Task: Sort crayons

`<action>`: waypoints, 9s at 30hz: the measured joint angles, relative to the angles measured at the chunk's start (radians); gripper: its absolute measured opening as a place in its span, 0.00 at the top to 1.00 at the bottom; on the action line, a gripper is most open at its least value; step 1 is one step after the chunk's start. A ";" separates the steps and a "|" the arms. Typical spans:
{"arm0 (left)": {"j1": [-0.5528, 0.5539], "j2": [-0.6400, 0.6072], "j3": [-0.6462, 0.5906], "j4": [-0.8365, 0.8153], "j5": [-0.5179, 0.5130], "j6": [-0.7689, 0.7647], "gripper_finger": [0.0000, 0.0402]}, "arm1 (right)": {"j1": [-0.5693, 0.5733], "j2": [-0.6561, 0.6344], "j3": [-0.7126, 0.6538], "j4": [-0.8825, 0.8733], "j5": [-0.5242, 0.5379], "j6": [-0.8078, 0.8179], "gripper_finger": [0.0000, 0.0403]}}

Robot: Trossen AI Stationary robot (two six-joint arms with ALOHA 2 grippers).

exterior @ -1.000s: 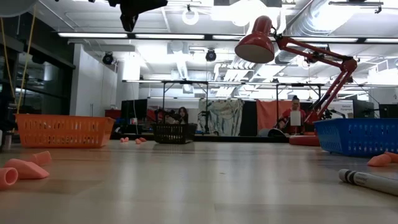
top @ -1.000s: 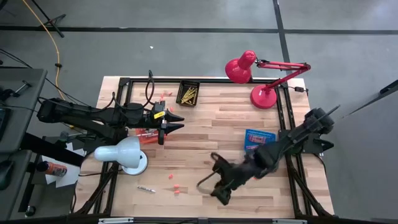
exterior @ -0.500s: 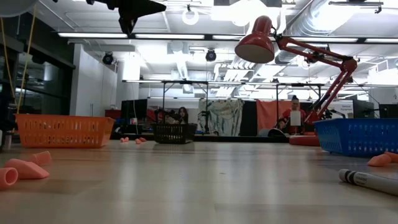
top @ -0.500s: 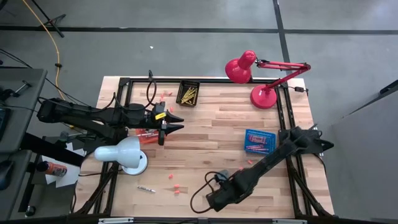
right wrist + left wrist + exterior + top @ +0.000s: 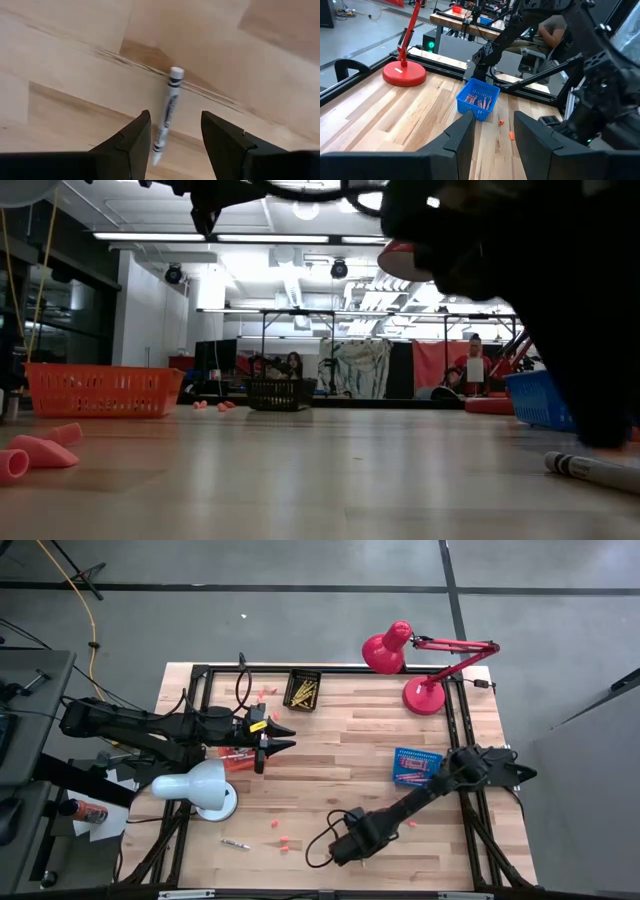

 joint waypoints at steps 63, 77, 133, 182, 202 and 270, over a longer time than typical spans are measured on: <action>0.000 -0.001 0.000 0.037 -0.028 0.008 0.69 | -0.427 -0.704 -0.903 0.995 0.160 -0.982 1.00; 0.038 0.000 0.000 0.123 -0.144 0.051 0.69 | -0.654 -0.710 -0.766 1.443 -0.050 -1.464 1.00; 0.086 -0.001 0.000 0.547 -0.031 -0.100 0.69 | -0.664 0.220 -0.137 1.914 -0.081 -1.253 1.00; 0.085 -0.001 0.000 0.554 -0.033 -0.158 0.69 | -0.860 -0.027 0.016 0.850 -0.565 -1.490 0.53; 0.086 0.000 0.000 0.402 -0.040 0.036 0.69 | -0.640 -0.837 -1.021 1.469 -0.059 -1.124 0.53; -0.656 0.948 1.221 -1.045 -0.088 0.374 0.69 | -0.442 -1.034 -1.024 1.222 0.258 -1.154 0.53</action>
